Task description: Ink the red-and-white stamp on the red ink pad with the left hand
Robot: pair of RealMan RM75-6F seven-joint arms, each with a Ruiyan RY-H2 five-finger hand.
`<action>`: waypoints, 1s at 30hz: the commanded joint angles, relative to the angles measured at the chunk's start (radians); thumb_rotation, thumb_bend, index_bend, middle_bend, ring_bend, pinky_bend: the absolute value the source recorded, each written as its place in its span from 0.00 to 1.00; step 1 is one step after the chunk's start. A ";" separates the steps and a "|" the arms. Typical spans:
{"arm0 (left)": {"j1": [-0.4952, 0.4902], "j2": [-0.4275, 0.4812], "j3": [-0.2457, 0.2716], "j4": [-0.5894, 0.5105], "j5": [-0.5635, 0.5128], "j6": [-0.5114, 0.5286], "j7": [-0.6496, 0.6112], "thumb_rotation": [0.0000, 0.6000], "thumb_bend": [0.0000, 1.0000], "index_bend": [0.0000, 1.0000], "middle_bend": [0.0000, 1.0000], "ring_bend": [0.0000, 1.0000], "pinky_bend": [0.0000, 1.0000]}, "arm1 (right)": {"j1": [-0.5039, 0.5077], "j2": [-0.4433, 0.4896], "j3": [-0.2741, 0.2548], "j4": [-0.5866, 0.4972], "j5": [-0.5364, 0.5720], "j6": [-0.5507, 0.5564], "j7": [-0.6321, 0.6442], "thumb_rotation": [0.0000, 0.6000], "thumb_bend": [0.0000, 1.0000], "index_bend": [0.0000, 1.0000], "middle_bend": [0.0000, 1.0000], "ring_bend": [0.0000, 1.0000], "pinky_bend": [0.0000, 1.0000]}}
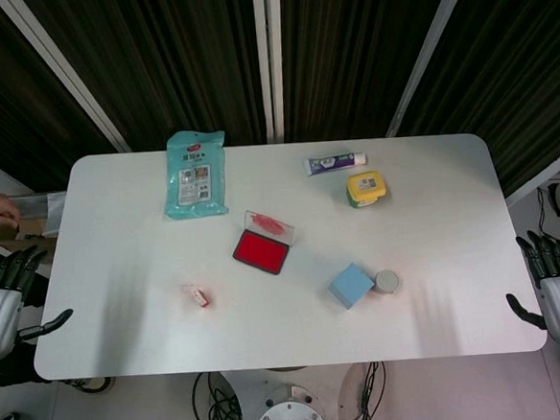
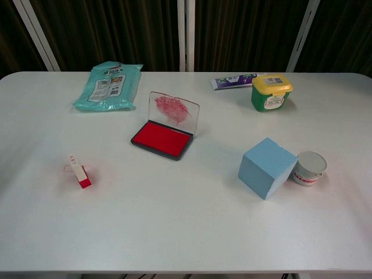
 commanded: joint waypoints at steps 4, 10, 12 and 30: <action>-0.004 -0.005 -0.004 0.004 0.004 0.002 0.000 0.06 0.06 0.11 0.08 0.10 0.21 | 0.003 -0.002 0.004 0.003 0.004 -0.004 -0.002 1.00 0.17 0.00 0.00 0.00 0.00; -0.012 -0.008 0.005 -0.004 0.063 0.027 -0.021 0.26 0.06 0.11 0.08 0.10 0.22 | -0.003 -0.002 0.005 0.013 0.004 0.005 0.017 1.00 0.17 0.00 0.00 0.00 0.00; -0.020 -0.007 0.006 -0.008 0.093 0.039 -0.019 0.57 0.06 0.11 0.08 0.13 0.27 | -0.005 0.000 0.007 0.015 0.007 0.009 0.023 1.00 0.17 0.00 0.00 0.00 0.00; -0.294 -0.251 0.032 0.172 0.396 -0.164 0.113 1.00 0.08 0.25 0.30 0.91 1.00 | 0.005 -0.008 0.016 0.027 0.008 0.001 0.029 1.00 0.17 0.00 0.00 0.00 0.00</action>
